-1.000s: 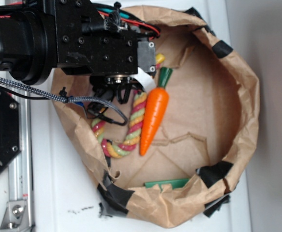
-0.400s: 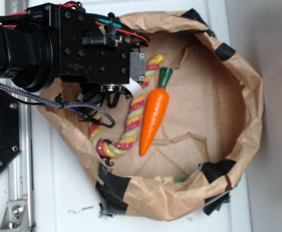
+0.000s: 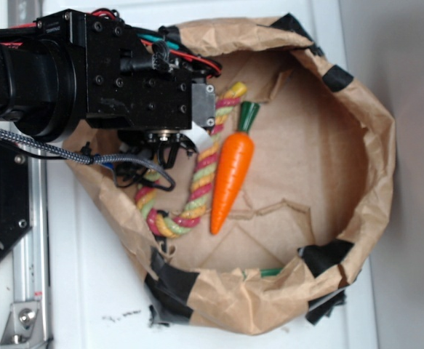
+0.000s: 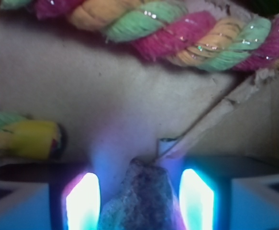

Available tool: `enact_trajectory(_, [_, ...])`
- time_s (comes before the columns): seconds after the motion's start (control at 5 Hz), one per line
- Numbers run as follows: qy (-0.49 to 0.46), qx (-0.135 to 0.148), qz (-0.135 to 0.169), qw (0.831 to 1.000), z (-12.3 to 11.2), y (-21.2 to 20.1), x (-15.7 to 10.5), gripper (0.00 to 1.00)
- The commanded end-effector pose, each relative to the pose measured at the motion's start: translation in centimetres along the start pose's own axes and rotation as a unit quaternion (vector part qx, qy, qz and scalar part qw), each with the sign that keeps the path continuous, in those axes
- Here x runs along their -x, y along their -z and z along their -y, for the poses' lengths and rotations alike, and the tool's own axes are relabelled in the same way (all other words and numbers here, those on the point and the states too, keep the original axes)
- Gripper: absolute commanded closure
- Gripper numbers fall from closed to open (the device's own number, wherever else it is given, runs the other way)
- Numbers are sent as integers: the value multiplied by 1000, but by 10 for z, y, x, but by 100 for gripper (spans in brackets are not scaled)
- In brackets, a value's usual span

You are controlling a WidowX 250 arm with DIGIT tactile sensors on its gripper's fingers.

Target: Grab the rock.

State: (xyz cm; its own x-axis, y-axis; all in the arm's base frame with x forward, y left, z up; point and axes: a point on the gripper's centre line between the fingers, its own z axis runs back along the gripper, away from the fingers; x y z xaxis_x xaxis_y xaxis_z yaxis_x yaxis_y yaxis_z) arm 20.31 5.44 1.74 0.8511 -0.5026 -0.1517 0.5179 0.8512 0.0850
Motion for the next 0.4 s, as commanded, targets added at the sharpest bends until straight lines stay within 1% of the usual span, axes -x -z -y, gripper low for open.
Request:
enact_trajectory(0.0, [-31, -20, 52, 998, -6, -46, -22, 100])
enact_trajectory(0.2, [-64, -52, 131, 988, -7, -89, -53, 100])
